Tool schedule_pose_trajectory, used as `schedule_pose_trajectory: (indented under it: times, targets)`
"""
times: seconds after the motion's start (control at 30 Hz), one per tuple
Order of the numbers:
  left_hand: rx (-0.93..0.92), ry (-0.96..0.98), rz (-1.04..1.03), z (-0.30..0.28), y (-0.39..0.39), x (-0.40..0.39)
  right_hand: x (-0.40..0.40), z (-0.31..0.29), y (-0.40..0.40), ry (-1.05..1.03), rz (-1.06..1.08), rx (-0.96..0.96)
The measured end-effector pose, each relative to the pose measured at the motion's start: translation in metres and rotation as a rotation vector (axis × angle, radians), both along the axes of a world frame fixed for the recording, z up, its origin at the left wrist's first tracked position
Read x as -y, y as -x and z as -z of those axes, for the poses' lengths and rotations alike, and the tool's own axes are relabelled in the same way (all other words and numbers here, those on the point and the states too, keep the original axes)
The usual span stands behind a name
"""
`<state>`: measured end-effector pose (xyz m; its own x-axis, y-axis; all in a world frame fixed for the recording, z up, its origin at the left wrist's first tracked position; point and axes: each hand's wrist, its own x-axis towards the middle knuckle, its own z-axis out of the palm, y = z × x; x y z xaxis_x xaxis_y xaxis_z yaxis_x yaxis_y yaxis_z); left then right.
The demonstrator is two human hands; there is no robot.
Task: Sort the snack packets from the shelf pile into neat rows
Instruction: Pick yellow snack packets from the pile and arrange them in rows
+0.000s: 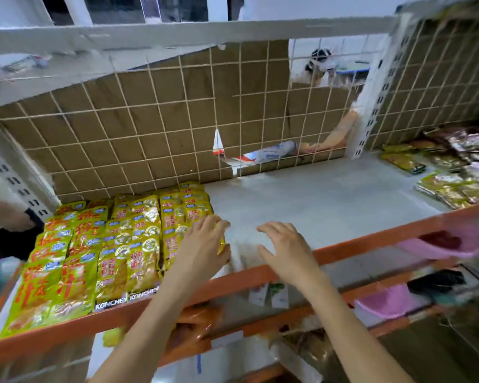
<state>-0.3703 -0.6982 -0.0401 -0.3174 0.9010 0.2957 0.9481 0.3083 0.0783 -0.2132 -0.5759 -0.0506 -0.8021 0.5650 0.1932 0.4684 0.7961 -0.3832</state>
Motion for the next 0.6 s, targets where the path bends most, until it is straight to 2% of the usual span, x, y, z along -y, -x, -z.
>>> schedule_pose_trajectory:
  times: [0.17, 0.33, 0.5, 0.6]
  targets:
    - [0.113, 0.012, 0.203, 0.015, -0.087, -0.066, -0.034, 0.005, -0.129, -0.043, 0.266, 0.011]
    - [0.060, -0.012, 0.395, 0.026, -0.188, -0.117, -0.046, 0.011, -0.237, -0.011, 0.443, 0.104]
    - [-0.017, 0.030, 0.516, 0.032, -0.282, -0.165, -0.055, 0.015, -0.328, -0.005, 0.606, 0.090]
    - [0.010, 0.071, 0.577, 0.035, -0.318, -0.190, -0.061, 0.017, -0.365, 0.001, 0.675, 0.090]
